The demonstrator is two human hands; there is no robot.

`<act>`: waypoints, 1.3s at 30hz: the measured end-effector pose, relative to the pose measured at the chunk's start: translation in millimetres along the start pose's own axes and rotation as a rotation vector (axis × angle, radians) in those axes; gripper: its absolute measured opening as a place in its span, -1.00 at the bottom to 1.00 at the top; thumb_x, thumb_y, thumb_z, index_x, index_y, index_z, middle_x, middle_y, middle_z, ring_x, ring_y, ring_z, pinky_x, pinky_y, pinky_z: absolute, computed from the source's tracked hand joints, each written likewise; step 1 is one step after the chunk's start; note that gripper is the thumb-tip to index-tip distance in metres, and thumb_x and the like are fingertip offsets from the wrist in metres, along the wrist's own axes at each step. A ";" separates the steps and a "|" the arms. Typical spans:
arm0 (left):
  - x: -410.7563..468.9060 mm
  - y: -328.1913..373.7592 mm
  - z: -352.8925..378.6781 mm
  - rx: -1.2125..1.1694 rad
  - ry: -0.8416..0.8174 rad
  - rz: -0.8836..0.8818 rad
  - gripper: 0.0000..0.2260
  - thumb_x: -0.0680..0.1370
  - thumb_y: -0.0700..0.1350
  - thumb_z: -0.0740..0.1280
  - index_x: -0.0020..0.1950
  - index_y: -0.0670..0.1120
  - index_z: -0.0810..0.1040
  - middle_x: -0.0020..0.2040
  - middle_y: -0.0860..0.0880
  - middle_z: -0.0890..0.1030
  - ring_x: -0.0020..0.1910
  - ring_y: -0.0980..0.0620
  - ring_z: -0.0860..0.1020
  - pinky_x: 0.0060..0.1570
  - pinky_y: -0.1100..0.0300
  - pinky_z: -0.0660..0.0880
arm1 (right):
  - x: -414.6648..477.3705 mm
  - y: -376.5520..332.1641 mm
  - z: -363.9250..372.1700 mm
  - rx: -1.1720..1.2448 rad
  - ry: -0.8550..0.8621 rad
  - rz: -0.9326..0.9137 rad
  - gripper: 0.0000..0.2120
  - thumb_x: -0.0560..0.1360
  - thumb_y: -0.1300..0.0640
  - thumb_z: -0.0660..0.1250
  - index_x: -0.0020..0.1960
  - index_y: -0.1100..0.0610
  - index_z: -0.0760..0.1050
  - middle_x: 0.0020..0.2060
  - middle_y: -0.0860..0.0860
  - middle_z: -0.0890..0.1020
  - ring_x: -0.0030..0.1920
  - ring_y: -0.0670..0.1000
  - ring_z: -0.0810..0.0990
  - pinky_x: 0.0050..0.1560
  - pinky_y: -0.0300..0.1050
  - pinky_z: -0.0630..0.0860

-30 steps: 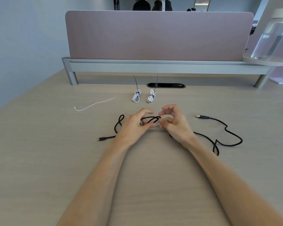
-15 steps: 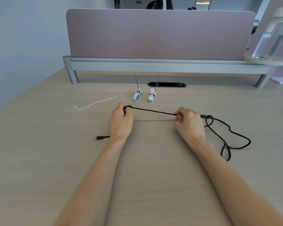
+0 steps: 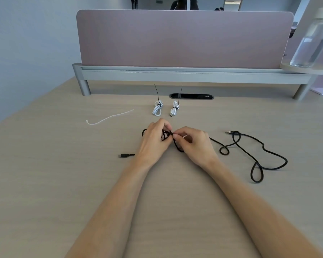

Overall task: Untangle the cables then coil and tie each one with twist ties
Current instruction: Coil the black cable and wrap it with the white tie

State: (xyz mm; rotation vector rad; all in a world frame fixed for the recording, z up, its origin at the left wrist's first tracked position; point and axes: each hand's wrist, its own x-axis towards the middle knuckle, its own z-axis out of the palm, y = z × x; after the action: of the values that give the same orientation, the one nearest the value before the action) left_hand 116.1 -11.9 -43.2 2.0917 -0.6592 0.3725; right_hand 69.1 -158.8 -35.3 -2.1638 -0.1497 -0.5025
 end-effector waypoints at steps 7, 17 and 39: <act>2.3 -2.1 1.2 -0.027 0.007 -0.049 -0.82 0.42 -0.28 0.39 -0.11 -0.02 0.50 -0.22 0.18 0.50 -0.23 0.12 0.45 -0.21 0.34 0.34 | 3.2 8.8 -0.6 -0.191 -0.099 -0.108 -0.94 0.51 0.16 0.36 -0.05 0.08 0.60 -0.19 -0.10 0.64 -0.25 -0.14 0.54 -0.14 -0.25 0.49; 6.4 4.1 0.2 -0.268 -0.031 -0.305 -0.86 0.40 -0.20 0.47 -0.24 0.05 0.61 -0.33 0.07 0.61 -0.36 0.12 0.48 -0.23 0.21 0.44 | 1.8 3.5 -1.4 -0.306 -0.045 -0.140 -0.91 0.50 0.12 0.26 -0.09 0.14 0.39 -0.21 0.00 0.50 -0.23 0.17 0.48 -0.18 0.07 0.45; 9.3 -1.4 -3.2 -0.096 0.146 -0.505 -0.84 0.59 -0.10 0.08 0.01 -0.03 0.45 -0.11 0.06 0.62 -0.04 0.00 0.57 -0.05 0.07 0.46 | 8.0 5.3 -19.3 0.727 -0.105 0.272 -0.88 0.34 0.11 0.25 -0.33 0.11 0.36 -0.34 0.00 0.36 -0.29 -0.03 0.27 -0.37 -0.12 0.06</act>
State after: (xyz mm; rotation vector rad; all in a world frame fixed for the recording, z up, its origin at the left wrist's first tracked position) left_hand 124.4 -11.6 -37.7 2.0294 -0.0501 0.1981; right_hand 72.1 -177.9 -25.9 -1.4644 -0.0759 -0.1375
